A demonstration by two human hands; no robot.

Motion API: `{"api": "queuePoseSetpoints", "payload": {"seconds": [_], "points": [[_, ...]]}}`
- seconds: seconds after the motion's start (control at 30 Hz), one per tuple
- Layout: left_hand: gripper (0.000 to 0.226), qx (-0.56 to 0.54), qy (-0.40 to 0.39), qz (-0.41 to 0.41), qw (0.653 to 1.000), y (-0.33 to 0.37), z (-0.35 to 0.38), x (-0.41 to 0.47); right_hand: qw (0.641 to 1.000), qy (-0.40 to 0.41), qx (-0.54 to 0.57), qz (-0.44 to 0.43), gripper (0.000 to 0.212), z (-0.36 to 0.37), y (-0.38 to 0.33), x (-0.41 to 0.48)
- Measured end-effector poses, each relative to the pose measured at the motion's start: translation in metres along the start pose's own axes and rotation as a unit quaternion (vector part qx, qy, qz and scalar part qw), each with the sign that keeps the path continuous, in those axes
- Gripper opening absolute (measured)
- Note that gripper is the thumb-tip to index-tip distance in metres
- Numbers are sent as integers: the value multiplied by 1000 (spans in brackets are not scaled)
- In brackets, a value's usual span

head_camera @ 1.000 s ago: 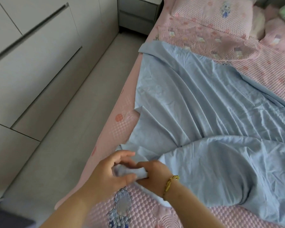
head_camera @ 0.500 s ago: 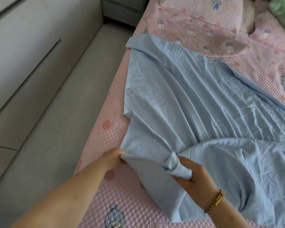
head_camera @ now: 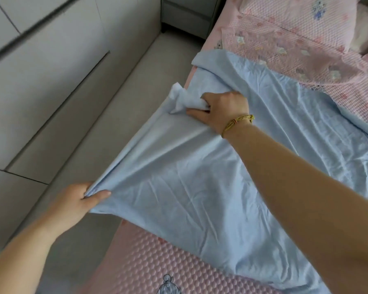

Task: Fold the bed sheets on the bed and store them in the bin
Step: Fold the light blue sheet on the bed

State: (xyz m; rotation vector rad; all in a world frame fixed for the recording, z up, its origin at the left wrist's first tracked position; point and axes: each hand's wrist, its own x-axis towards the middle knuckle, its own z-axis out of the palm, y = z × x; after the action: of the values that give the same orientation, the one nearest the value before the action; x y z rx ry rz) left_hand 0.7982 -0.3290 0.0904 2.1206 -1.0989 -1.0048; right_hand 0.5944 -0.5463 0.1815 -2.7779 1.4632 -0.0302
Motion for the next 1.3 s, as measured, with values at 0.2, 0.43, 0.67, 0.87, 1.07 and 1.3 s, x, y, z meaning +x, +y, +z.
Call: {"api": "queuePoseSetpoints", "payload": {"seconds": [0.2, 0.43, 0.67, 0.87, 1.07, 1.3], "points": [[49, 2, 35, -150, 988, -54, 11, 6, 995, -51, 81, 4, 51, 46, -25, 47], [16, -33, -3, -214, 976, -85, 78, 16, 933, -327, 52, 144, 49, 136, 44, -45], [24, -105, 61, -289, 950, -91, 101, 33, 897, -371, 45, 236, 60, 186, 91, -107], [25, -98, 107, -289, 946, -93, 97, 48, 898, -364, 110, 222, 17, 174, 110, -85], [22, -59, 113, -256, 958, -89, 84, 55, 910, -302, 188, 215, 32, 164, 114, -100], [18, -115, 104, -274, 949, -73, 72, 54, 933, -267, 107, 219, 19, 162, 100, -104]]}}
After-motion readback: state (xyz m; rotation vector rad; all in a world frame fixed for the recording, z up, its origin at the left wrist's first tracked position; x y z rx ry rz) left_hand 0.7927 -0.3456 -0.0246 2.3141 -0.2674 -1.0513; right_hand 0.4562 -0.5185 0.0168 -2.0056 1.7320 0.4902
